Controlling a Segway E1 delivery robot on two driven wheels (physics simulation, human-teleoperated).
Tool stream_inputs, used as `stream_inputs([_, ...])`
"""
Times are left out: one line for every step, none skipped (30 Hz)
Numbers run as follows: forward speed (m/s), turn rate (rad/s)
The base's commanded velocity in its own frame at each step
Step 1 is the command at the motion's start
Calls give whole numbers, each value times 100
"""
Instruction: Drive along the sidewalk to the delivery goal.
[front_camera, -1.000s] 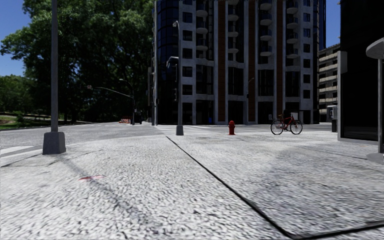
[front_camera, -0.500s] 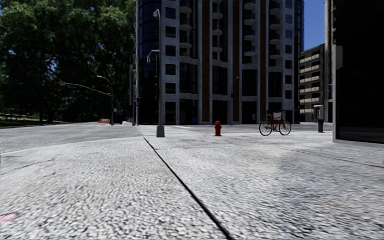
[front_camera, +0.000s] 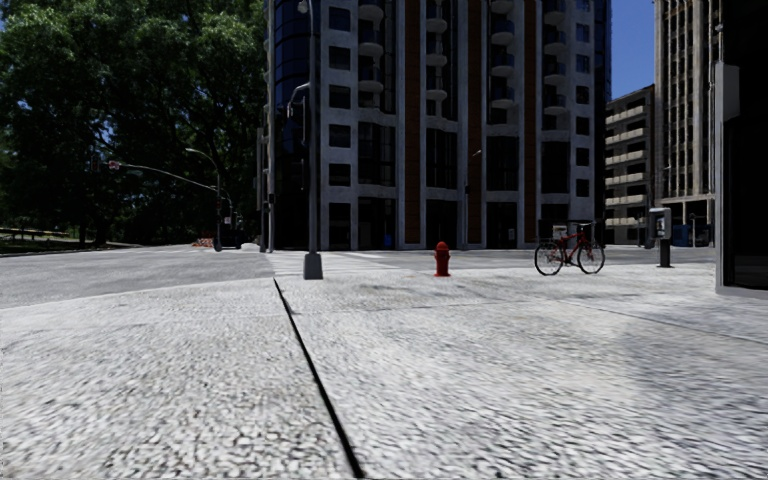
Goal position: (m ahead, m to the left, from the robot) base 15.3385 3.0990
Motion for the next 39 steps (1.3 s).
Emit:
stream_inputs([200, 0])
stream_inputs([200, 0])
stream_inputs([200, 0])
stream_inputs([200, 0])
stream_inputs([200, 0])
stream_inputs([200, 0])
stream_inputs([200, 0])
stream_inputs([200, 0])
stream_inputs([200, 0])
stream_inputs([200, 0])
stream_inputs([200, 0])
stream_inputs([200, 0])
stream_inputs([200, 0])
stream_inputs([200, 0])
stream_inputs([200, 0])
stream_inputs([200, 0])
stream_inputs([200, 0])
stream_inputs([200, 0])
stream_inputs([200, 0])
stream_inputs([200, 0])
stream_inputs([200, 0])
stream_inputs([200, 0])
stream_inputs([200, 0])
stream_inputs([200, 0])
stream_inputs([200, 0])
stream_inputs([200, 0])
stream_inputs([200, 0])
stream_inputs([200, 0])
stream_inputs([200, 0])
stream_inputs([200, 1])
stream_inputs([200, 6])
stream_inputs([200, 9])
stream_inputs([200, 9])
stream_inputs([200, 10])
stream_inputs([200, 11])
stream_inputs([200, 13])
stream_inputs([200, 17])
stream_inputs([200, 17])
stream_inputs([200, 21])
